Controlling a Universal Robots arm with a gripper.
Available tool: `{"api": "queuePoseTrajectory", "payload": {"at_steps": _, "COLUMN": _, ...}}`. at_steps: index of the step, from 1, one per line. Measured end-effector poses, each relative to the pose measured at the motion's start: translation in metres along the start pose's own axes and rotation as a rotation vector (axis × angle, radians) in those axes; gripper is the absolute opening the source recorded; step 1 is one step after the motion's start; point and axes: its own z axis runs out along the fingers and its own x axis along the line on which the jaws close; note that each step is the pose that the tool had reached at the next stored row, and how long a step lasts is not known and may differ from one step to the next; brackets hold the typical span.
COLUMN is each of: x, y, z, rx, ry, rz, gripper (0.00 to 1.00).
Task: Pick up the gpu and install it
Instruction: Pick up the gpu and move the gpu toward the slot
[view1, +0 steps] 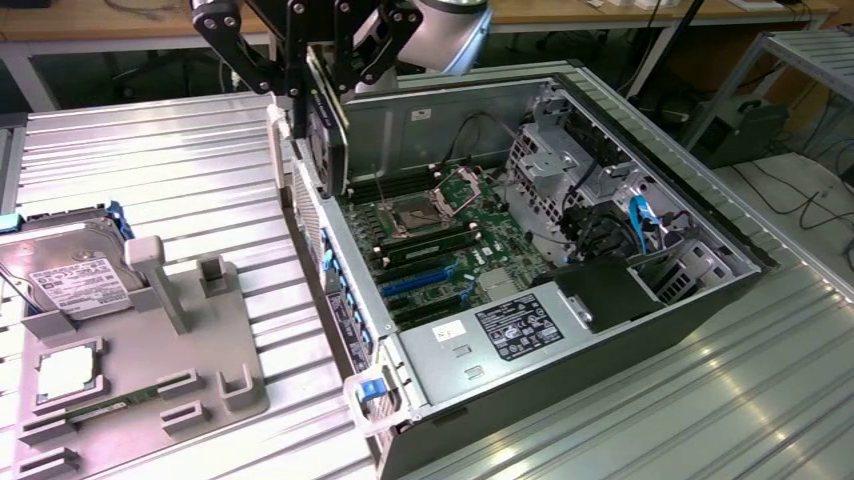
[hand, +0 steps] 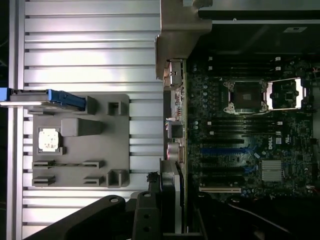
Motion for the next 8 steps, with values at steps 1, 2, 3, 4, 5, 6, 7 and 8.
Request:
{"api": "queuePoseTrajectory", "payload": {"at_steps": 1, "x": -0.0017, "y": 0.0, "z": 0.0002, "rx": 0.0, "ry": -0.0001, "rz": 0.0, "gripper": 0.29}}
{"api": "queuePoseTrajectory", "payload": {"at_steps": 2, "x": -0.0029, "y": 0.0, "z": 0.0003, "rx": 0.0, "ry": -0.0001, "rz": 0.0, "gripper": 0.29}}
{"api": "queuePoseTrajectory", "payload": {"at_steps": 3, "x": -0.004, "y": 0.0, "z": 0.0004, "rx": 0.0, "ry": -0.0001, "rz": 0.0, "gripper": 0.29}}
{"api": "queuePoseTrajectory", "payload": {"at_steps": 4, "x": -0.0049, "y": -0.0001, "z": 0.0005, "rx": 0.0, "ry": -0.0003, "rz": 0.0, "gripper": 0.29}}
{"api": "queuePoseTrajectory", "payload": {"at_steps": 5, "x": -0.0059, "y": 0.0, "z": 0.0006, "rx": 0.0, "ry": -0.0004, "rz": 0.0, "gripper": 0.29}}
{"api": "queuePoseTrajectory", "payload": {"at_steps": 6, "x": -0.0068, "y": -0.0001, "z": 0.0007, "rx": 0.0, "ry": -0.0005, "rz": 0.0, "gripper": 0.29}}
{"api": "queuePoseTrajectory", "payload": {"at_steps": 7, "x": -0.0076, "y": -0.0001, "z": 0.0009, "rx": 0.0, "ry": -0.0006, "rz": 0.0, "gripper": 0.29}}
{"api": "queuePoseTrajectory", "payload": {"at_steps": 8, "x": -0.0085, "y": -0.0001, "z": 0.001, "rx": 0.0, "ry": -0.0007, "rz": 0.0, "gripper": 0.29}}
